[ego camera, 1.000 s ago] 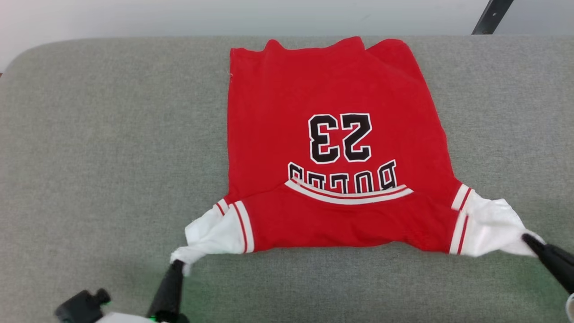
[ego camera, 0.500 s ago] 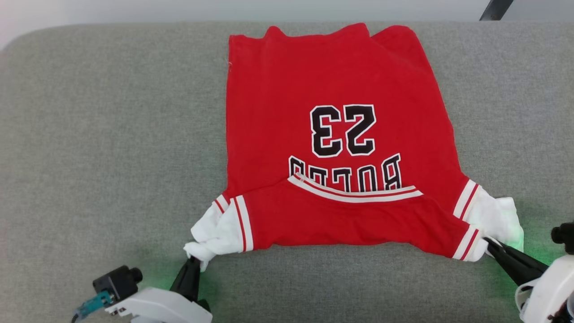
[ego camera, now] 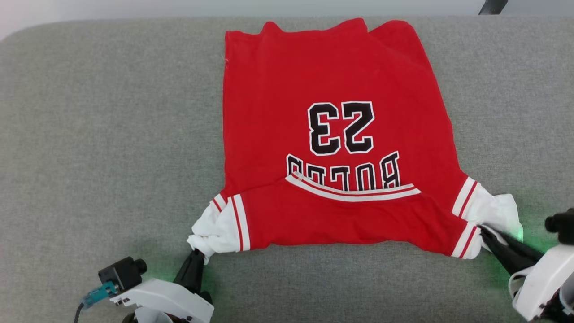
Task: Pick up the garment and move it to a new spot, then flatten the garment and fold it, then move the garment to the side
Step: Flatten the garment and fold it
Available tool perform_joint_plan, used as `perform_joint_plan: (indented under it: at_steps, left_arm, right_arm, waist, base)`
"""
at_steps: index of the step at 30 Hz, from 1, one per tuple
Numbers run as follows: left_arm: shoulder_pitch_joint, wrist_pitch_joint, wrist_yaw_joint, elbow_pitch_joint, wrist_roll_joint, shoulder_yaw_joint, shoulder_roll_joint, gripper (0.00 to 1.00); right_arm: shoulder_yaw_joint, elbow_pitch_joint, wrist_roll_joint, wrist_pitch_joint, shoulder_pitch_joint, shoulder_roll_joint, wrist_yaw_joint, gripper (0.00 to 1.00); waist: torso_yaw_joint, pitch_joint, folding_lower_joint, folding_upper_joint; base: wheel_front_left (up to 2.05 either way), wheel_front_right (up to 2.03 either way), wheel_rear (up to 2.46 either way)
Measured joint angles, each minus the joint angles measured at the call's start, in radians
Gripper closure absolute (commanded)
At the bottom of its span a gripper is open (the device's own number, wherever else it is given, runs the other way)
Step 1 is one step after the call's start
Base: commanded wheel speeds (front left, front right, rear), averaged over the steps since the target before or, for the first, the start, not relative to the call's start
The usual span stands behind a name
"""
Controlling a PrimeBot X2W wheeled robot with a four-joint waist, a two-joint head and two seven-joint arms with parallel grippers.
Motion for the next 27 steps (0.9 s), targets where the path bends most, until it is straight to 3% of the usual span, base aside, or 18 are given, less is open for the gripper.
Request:
perform_joint_plan:
  at_steps: [8,14,22,27]
  left_arm:
    - [-0.009,-0.004,-0.016,0.022,0.0,-0.011,-0.014,1.0]
    - [-0.035,0.0,-0.022,0.015,0.011,-0.03,-0.024,1.0]
    - [-0.096,0.003,-0.035,0.003,0.033,-0.054,-0.05,1.0]
    - [-0.144,0.001,-0.049,-0.005,0.049,-0.068,-0.072,1.0]
  right_arm:
    - [-0.175,-0.156,0.026,0.072,-0.007,-0.117,0.0,0.0]
    - [-0.282,-0.196,-0.014,0.246,-0.17,-0.156,0.0,0.0]
    - [-0.242,0.05,-0.172,0.565,-0.609,-0.026,0.0,0.0]
    - [-0.196,0.258,-0.262,0.682,-0.86,0.058,0.0,0.0]
  waist:
    - [0.016,-0.025,0.0,0.0]
    - [0.042,-0.011,0.0,0.0]
    - [0.089,0.054,0.0,0.0]
    - [0.125,0.114,0.0,0.0]
  base:
    - [0.0,0.0,0.0]
    - [0.0,0.0,0.0]
    - [0.0,0.0,0.0]
    - [0.0,0.0,0.0]
